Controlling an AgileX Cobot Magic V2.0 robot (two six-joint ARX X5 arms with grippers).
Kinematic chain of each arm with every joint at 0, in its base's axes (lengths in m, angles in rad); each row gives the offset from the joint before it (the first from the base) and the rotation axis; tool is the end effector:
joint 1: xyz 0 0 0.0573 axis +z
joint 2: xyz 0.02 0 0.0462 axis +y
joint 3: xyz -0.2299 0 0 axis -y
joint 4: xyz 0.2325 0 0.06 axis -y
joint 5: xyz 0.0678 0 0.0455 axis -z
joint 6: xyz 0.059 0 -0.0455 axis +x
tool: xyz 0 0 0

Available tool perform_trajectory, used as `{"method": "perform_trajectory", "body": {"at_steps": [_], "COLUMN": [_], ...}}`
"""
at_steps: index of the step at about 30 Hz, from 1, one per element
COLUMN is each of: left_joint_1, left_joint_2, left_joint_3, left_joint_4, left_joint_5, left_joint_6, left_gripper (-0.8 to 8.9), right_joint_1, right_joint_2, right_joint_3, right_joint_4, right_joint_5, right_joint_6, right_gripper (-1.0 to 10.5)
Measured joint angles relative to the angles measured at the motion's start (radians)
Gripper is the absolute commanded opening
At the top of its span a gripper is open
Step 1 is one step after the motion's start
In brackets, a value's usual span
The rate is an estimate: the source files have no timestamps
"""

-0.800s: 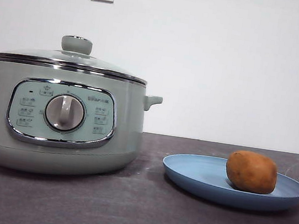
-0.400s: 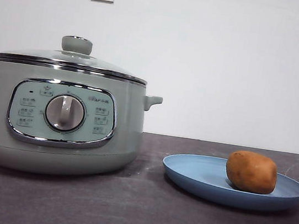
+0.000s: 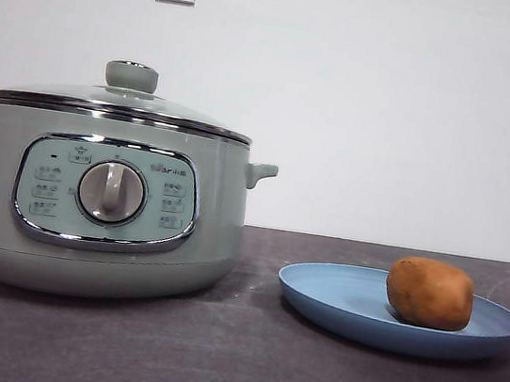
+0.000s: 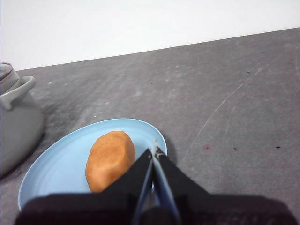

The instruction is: Take the potato out from the steamer,put the potato on the plate,close the lid

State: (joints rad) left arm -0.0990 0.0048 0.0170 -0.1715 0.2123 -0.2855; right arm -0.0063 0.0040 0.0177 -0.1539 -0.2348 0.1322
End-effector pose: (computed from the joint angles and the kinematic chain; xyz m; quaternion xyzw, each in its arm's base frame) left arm 0.1438 -0.0268 0.1475 -0.1446 0.1006 -0.1417 0.9741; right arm 0.1458 0.0128 0.1501 0.0739 0.0769 0.1089 0.9883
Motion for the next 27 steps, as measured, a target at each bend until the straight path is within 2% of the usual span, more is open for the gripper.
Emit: {"method": "perform_trajectory", "body": {"at_steps": [27], "left_joint_1": [0.000], "left_joint_2": [0.000], "left_joint_3": [0.000], "left_joint_4": [0.000], "left_joint_5": [0.000], "left_joint_6": [0.000], "left_gripper": [-0.03], "right_joint_1": [0.000], "right_joint_2": [0.017], "right_joint_3": [0.000], "right_joint_4": [0.000], "right_joint_5": [0.000], "right_joint_6": [0.003], "right_gripper": [0.0]}}
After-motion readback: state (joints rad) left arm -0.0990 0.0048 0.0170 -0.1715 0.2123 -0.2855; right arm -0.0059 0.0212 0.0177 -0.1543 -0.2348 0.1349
